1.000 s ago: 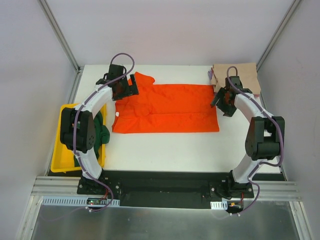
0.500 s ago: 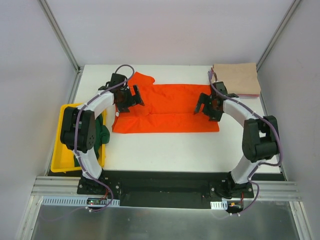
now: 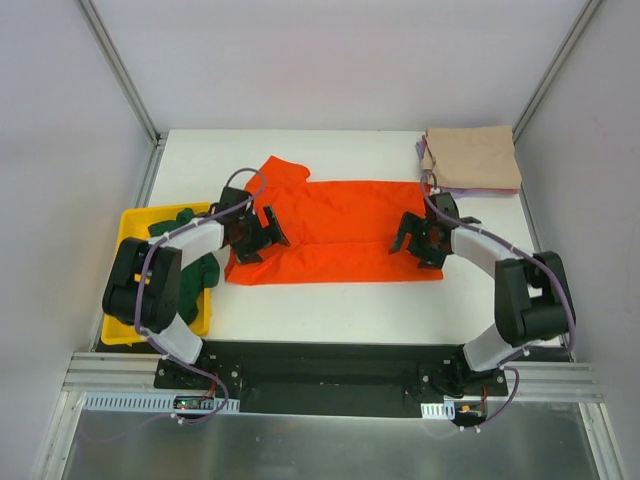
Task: Fold and stack the t-shirts
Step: Fold the flattened tshirt in 1/3 of the way
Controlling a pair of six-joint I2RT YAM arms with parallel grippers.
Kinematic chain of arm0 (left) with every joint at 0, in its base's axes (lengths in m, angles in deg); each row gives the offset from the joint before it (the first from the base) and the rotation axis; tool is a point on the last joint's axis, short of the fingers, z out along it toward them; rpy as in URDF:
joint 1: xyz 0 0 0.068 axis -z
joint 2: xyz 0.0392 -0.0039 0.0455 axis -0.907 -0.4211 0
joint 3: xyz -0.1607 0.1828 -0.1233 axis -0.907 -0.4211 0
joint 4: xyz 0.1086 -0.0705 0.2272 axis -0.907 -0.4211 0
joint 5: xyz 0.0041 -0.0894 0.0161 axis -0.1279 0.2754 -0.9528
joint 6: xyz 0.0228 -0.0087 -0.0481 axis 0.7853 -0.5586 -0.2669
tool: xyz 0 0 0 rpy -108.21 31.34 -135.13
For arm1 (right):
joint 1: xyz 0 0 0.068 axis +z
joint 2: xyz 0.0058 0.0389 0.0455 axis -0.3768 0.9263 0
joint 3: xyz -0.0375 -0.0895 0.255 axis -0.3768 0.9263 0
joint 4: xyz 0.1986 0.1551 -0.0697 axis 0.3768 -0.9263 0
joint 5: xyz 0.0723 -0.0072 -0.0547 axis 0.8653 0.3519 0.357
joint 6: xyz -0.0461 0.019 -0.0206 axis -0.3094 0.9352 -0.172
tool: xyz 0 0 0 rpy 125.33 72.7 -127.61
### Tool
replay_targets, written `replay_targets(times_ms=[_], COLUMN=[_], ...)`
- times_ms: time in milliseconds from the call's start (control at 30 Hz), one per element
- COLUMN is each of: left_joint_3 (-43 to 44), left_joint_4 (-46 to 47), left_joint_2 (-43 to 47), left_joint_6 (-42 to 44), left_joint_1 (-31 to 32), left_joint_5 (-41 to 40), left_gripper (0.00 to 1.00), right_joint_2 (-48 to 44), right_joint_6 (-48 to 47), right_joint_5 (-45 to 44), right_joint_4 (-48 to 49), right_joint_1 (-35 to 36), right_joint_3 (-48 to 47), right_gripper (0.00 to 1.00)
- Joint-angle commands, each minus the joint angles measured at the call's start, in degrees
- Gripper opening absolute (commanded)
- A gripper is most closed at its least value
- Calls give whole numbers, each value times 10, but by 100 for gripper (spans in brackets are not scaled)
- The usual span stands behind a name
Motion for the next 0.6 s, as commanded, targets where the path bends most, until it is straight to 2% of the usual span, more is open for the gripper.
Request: replay_targets(times_ms=[0,133,300,433,567], left_joint_3=[-115,-220,-290,-305,-288], left_joint_4=[-44,-45,-53,-56,-71], left_joint_2=[81,198,314,353,353], left_joint_6=[-34,-72,-102,-113,-101], left_joint_1=[46,88,128,131,132], left_joint_5=[-31,-44,-60,-77,-73], left_gripper=[99,99,99,99,99], right_joint_2=[-81,-176,-322,-411,-425], right_joint_6=[20,39,88,111,112], right_joint_5=[-11,-38,-54,-52,-51], right_joint_4=[-72,-114,-170,-188,-208], right_joint_1=[6,9,12,15,16], right_joint_3=[99,176,260,282,285], right_gripper=[96,96,96,96,96])
